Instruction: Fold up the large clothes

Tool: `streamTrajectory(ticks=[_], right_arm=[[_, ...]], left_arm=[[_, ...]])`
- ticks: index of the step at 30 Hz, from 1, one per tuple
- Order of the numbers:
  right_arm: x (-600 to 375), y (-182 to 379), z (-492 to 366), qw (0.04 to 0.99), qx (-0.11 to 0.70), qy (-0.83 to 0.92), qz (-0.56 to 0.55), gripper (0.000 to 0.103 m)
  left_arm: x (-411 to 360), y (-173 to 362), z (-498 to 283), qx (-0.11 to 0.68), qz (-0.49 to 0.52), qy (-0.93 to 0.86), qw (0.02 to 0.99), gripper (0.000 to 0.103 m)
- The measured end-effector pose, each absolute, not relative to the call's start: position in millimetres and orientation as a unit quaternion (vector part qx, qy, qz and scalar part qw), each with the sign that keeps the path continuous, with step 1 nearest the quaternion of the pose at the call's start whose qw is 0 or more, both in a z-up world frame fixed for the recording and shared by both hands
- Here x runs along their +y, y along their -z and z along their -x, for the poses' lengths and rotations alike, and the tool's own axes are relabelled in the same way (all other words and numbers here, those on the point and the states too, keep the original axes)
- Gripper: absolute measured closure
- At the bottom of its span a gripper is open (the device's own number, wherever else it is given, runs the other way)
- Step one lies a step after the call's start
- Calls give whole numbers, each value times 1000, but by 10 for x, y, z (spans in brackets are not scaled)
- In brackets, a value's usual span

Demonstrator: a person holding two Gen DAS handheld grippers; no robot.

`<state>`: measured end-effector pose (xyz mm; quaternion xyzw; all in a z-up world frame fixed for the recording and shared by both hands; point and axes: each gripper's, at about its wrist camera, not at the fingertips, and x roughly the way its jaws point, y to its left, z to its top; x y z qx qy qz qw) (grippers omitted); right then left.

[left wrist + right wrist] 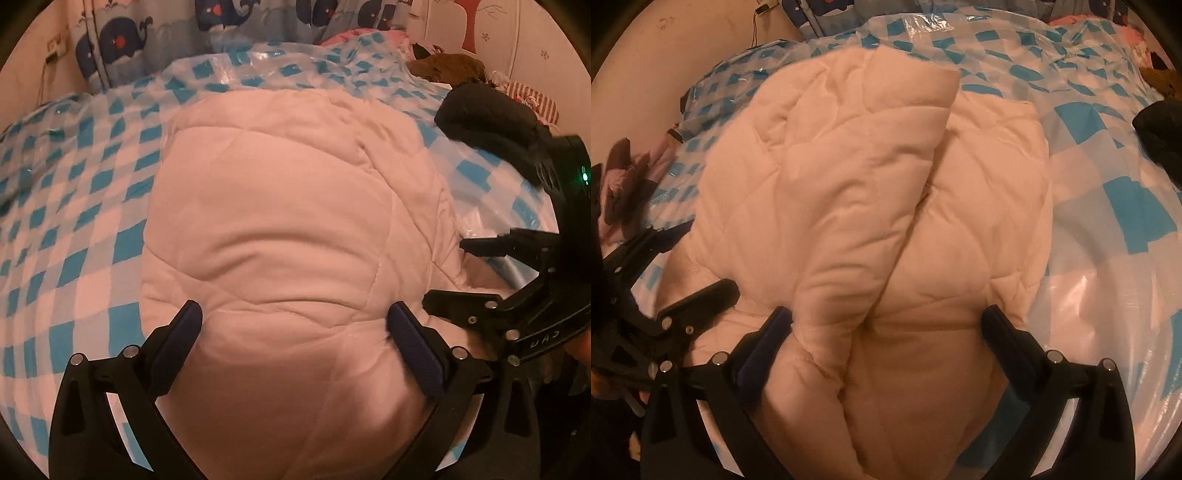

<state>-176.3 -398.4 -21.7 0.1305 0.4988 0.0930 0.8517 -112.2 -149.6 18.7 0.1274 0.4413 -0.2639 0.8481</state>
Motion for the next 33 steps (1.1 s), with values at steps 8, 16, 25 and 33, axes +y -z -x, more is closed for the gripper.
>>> streamTrajectory(ticks=[8, 16, 25, 33], right_arm=[[-3897, 288, 2086, 845, 518, -85, -105, 5], [-4712, 97, 2170, 801, 463, -158, -345, 5], [-5096, 481, 1643, 741, 453, -151, -472, 5], [-4908, 572, 1419, 759, 466, -143, -431, 5]], left_arm=[[-1439, -56, 1382, 435, -166, 270, 843, 6], [-724, -581, 1248, 410, -52, 275, 868, 7], [-35, 21, 449, 497, 120, 223, 830, 7], [-216, 460, 98, 538, 225, 263, 769, 6]])
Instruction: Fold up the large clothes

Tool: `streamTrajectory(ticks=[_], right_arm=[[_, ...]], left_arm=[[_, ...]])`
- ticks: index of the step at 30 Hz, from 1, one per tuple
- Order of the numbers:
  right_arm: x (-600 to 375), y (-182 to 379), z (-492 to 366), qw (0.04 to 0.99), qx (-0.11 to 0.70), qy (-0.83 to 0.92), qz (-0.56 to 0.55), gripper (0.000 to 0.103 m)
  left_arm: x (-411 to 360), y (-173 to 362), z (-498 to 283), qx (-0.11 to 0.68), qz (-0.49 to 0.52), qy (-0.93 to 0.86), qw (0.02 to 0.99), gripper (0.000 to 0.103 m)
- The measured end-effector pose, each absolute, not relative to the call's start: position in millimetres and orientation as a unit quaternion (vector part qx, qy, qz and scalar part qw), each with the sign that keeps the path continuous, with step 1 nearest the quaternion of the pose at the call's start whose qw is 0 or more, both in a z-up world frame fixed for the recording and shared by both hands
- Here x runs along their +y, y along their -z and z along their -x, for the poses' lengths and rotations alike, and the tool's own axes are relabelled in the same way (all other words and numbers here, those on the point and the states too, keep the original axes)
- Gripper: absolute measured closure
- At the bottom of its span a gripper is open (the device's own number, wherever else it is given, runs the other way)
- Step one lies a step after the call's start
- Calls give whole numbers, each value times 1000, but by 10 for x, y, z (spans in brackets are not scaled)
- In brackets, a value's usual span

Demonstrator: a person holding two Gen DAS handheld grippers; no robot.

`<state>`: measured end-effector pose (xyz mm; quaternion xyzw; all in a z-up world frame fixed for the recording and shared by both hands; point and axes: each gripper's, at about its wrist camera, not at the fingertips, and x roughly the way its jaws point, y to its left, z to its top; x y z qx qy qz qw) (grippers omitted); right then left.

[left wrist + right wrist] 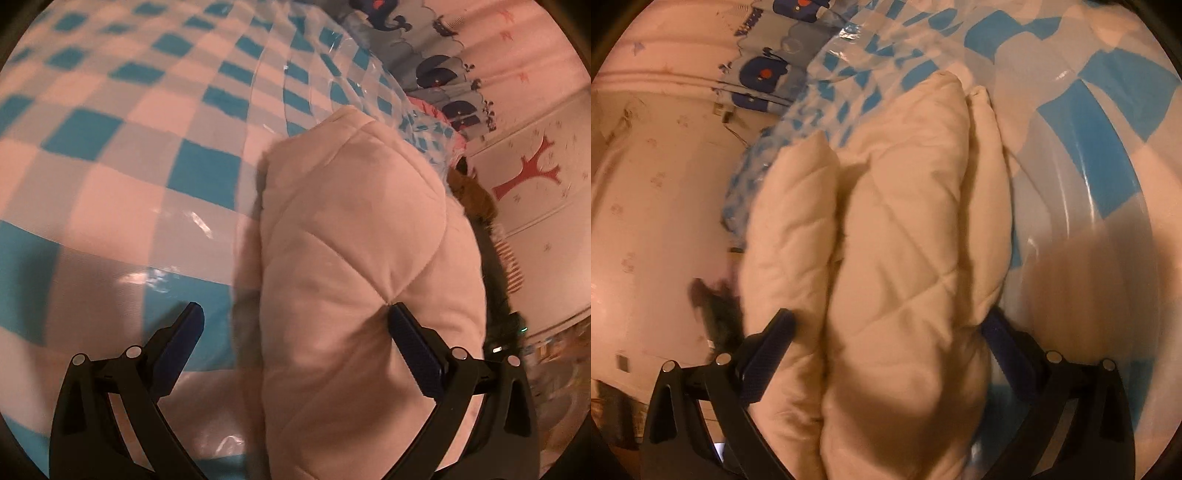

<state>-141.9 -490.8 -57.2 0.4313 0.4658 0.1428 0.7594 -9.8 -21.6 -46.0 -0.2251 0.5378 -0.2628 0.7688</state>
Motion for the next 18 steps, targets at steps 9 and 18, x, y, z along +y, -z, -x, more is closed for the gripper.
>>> streamTrajectory(ticks=[9, 18], right_arm=[[-4902, 577, 1464, 764, 445, -167, -436, 5], [-4837, 564, 1466, 767, 435, -183, -435, 5]], left_arm=[[-113, 476, -17, 548, 250, 271, 751, 7], [-764, 237, 192, 504, 156, 324, 785, 24]])
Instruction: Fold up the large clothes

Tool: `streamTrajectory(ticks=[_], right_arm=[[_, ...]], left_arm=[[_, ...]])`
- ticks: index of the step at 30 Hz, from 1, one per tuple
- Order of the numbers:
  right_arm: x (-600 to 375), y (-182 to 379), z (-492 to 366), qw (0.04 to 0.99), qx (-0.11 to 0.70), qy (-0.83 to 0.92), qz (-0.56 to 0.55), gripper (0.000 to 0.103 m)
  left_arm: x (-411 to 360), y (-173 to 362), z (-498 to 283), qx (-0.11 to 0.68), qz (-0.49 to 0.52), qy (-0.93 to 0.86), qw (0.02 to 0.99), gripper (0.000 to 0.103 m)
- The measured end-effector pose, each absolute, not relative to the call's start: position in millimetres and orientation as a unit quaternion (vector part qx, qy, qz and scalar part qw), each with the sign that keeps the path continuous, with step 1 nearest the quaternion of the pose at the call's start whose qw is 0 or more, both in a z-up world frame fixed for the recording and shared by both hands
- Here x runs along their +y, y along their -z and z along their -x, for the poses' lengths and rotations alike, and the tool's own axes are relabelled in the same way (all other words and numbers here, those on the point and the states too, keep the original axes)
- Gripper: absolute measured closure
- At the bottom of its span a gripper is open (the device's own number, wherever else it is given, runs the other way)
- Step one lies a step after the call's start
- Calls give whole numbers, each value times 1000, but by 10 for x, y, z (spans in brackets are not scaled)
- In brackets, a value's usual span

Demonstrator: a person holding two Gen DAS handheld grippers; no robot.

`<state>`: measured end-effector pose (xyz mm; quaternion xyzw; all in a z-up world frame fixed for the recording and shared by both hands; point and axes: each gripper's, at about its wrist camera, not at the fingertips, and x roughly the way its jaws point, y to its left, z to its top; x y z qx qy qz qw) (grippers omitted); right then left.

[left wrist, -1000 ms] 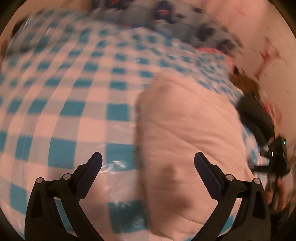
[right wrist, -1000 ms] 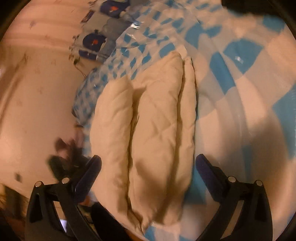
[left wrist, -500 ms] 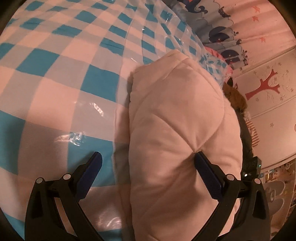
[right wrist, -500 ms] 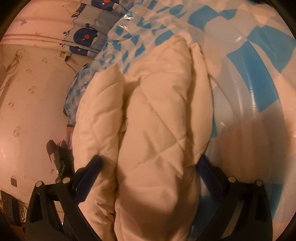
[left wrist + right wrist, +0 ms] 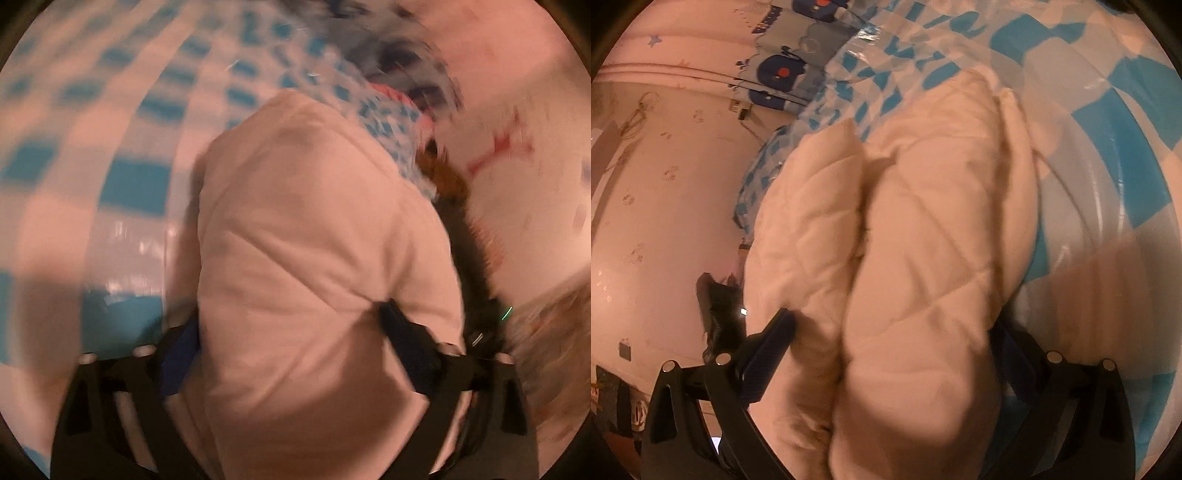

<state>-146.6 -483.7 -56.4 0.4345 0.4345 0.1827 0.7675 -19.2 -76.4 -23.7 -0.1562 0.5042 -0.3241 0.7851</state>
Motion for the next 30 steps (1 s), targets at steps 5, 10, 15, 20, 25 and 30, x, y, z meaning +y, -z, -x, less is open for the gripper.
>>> streamTrajectory(ticks=[5, 10, 15, 20, 25, 30], right_arm=[[-4605, 353, 1425, 776, 417, -220, -419, 5], [-4292, 8, 1244, 782, 393, -256, -410, 5], [-3487, -264, 714, 779, 400, -311, -369, 5], [-2409, 11, 97, 774, 448, -335, -298, 5], [-2004, 591, -236, 744, 503, -337, -283, 5], [-2482, 164, 52, 785, 455, -305, -290, 5]], left_arm=[[-940, -229, 473, 439, 67, 338, 830, 40], [-637, -715, 576, 384, 34, 327, 863, 42], [235, -951, 504, 367, 41, 268, 890, 42], [1244, -531, 194, 397, 75, 176, 898, 42], [1707, 80, -13, 434, 131, 166, 876, 37], [1878, -480, 285, 308, 141, 138, 931, 37]])
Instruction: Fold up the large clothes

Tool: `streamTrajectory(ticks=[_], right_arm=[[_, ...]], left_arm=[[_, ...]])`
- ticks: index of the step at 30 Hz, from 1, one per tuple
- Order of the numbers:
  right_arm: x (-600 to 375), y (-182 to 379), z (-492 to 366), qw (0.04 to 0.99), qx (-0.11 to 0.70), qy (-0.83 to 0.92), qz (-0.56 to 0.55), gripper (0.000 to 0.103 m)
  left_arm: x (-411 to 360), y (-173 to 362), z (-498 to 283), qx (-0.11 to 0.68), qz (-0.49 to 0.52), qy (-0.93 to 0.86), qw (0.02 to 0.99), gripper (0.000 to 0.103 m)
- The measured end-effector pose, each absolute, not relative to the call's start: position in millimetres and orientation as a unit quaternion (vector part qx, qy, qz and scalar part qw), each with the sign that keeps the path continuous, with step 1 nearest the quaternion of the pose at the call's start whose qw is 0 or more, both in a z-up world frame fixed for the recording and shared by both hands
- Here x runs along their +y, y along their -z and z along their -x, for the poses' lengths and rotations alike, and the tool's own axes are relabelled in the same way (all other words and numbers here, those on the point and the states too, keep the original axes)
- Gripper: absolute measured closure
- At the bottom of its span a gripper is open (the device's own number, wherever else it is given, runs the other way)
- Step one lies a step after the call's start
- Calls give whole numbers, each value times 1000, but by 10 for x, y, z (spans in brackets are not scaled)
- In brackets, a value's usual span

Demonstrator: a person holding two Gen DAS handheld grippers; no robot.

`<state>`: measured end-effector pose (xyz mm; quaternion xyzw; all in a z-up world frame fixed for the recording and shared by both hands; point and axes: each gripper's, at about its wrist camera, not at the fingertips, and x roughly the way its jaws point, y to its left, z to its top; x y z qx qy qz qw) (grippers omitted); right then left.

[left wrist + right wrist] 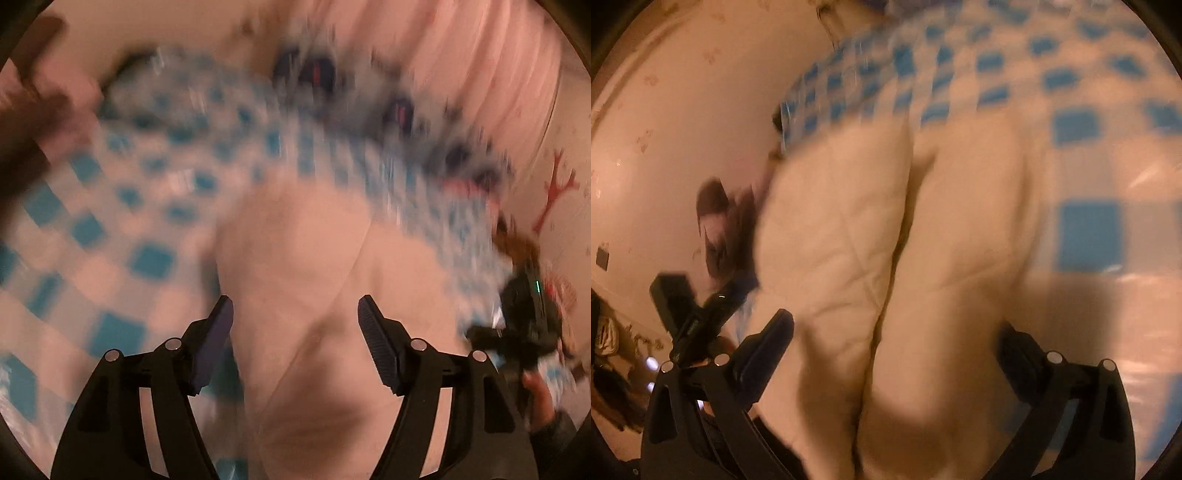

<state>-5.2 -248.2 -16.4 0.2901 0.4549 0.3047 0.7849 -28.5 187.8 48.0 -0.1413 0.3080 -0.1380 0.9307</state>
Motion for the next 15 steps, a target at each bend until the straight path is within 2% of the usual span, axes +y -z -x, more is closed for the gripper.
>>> streamTrajectory(ticks=[3, 6, 8, 11, 12, 13, 14, 15], right_arm=[[-2494, -406, -12, 824, 389, -297, -285, 5], [-2075, -673, -304, 813, 388, -327, -286, 5], [-1807, -443, -684, 764, 423, -342, -346, 5], [-1650, 169, -1002, 764, 453, -297, -350, 9], [-1659, 446, -1068, 775, 447, -286, -343, 23], [-1705, 544, -1044, 782, 445, -270, -343, 47], [-1814, 651, -1055, 785, 442, -246, -358, 57], [-1935, 732, -1094, 776, 444, -236, -380, 74]], left_arm=[[1861, -714, 148, 276, 163, 152, 935, 36], [1700, -636, -140, 297, 185, 170, 921, 36], [1601, -455, -242, 325, 209, 171, 906, 37], [1436, -104, -328, 347, 201, 168, 901, 36], [1391, -31, -339, 347, 197, 178, 900, 36], [1327, 38, -382, 348, 191, 185, 899, 36], [1261, 86, -424, 355, 176, 175, 901, 36], [1211, 108, -431, 357, 159, 169, 905, 34]])
